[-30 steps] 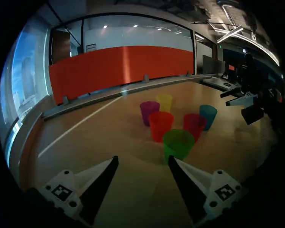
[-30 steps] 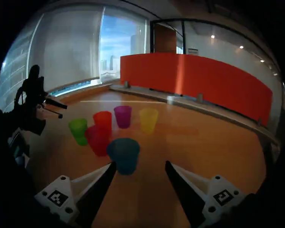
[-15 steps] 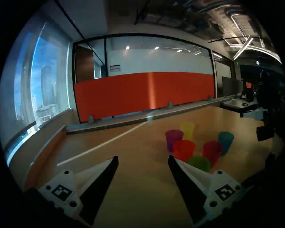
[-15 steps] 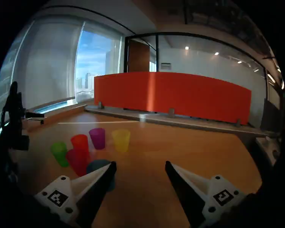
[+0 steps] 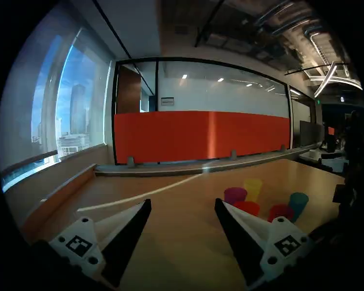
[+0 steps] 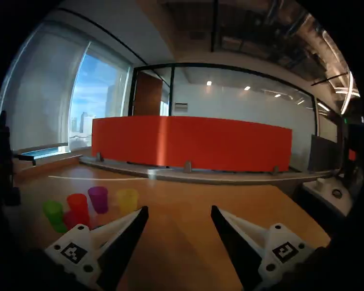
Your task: Pour water
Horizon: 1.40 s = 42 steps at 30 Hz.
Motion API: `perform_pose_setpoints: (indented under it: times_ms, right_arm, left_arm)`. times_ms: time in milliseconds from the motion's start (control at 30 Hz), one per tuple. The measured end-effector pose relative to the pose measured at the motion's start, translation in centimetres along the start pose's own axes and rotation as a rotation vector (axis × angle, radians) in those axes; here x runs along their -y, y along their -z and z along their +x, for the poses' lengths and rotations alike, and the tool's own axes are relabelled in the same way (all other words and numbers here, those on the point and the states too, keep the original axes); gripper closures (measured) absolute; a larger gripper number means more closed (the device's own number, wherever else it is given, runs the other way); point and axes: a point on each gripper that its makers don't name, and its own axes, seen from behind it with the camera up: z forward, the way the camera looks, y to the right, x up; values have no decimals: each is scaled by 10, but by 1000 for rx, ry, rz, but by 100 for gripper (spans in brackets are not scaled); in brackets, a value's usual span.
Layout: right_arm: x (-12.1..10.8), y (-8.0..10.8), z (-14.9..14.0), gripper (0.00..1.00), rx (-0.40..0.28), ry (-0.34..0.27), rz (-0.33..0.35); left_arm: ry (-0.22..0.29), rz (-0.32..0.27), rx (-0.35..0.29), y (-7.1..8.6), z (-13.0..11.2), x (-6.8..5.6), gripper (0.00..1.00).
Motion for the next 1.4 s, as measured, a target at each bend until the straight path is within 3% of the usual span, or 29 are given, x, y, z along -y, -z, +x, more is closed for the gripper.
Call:
perform_pose_setpoints:
  times_ms: [200,400,600,1000,1200,1400]
  right_arm:
    - [-11,1,9,0,-34,-22,-70]
    - [-18,2,20,0,-65,-48,-122]
    - [-25,3,24,0,-89,-66,-156]
    - [-22,-1,11,0,-72,-127,-137]
    - [-21,-2,5,0,-55,-129,-141]
    - [-22,0,5,1,-43,-119,-156]
  left_arm:
    - [23,63,-55,-2,15,9,3]
    - [51,82,-84,-5,21,8,3]
    - [19,111,-106,-9,27,10,3]
    - [-5,157,-133,-14,19,11,2]
    - [-5,159,-136,-18,8,3,3]
    - [-22,176,-138,-22,-1,3,3]
